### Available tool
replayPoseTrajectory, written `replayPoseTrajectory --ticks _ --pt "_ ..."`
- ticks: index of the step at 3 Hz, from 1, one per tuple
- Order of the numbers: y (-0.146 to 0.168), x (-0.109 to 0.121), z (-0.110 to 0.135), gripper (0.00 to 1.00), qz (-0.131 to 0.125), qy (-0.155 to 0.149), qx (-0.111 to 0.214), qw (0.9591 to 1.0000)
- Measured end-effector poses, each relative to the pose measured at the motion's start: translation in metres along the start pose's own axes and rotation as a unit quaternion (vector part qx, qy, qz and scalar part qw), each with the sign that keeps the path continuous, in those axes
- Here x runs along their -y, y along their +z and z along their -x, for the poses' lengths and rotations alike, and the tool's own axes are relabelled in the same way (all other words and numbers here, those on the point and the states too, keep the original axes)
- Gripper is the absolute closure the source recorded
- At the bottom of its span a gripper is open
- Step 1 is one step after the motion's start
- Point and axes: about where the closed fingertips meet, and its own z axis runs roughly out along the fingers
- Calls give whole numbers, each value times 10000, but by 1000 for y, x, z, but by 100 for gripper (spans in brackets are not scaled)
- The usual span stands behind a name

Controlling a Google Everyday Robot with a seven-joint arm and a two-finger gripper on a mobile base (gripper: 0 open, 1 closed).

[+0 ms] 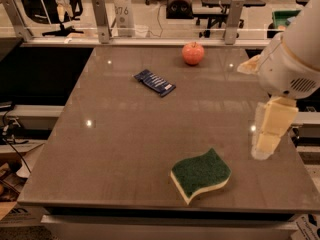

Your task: Move sponge near rxbar blueberry

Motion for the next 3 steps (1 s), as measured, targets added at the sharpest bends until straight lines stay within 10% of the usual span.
replayPoseTrajectory --ticks 3 --pt "61 -58 24 0 724 -703 273 9945"
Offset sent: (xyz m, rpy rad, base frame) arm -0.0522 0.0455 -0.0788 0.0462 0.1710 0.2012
